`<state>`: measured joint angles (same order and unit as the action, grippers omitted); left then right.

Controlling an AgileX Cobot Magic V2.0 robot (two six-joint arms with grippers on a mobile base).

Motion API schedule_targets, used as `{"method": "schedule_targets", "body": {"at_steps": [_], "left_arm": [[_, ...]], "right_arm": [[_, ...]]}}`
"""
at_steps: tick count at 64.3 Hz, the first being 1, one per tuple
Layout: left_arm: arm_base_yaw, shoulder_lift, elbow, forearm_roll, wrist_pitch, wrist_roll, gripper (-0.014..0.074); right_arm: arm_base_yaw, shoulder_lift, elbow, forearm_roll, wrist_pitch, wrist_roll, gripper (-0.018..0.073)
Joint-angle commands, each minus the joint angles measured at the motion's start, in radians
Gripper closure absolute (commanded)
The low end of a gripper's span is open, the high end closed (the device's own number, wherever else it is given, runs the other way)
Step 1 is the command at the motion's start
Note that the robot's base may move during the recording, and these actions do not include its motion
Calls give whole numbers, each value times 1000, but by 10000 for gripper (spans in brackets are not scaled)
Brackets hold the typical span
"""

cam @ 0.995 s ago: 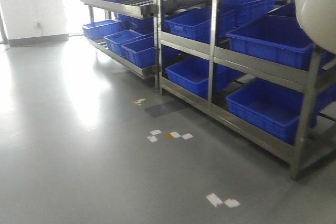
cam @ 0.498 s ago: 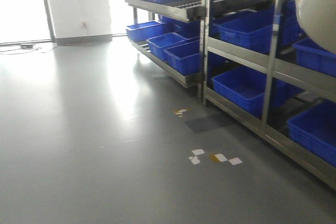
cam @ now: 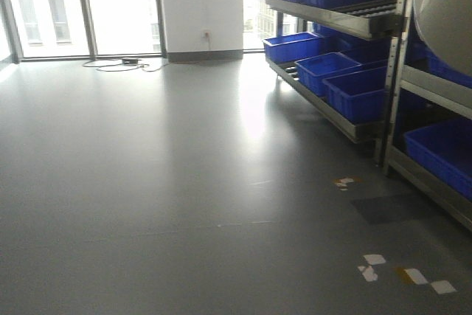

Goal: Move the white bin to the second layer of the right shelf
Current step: 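Turn toward the windows while holding the bin in the right gripper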

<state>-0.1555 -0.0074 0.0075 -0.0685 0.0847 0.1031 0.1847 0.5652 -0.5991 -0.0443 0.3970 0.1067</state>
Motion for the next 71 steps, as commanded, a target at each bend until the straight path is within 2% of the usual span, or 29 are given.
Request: {"method": "schedule_targets", "body": {"at_steps": [1,71], "left_arm": [[-7,-14,37,-5,-85,-4,512],[-7,-14,37,-5,-85,-4,512]], "right_arm": [[-5,5,-33,1,-104,0,503],[-5,5,-33,1,-104,0,503]]}}
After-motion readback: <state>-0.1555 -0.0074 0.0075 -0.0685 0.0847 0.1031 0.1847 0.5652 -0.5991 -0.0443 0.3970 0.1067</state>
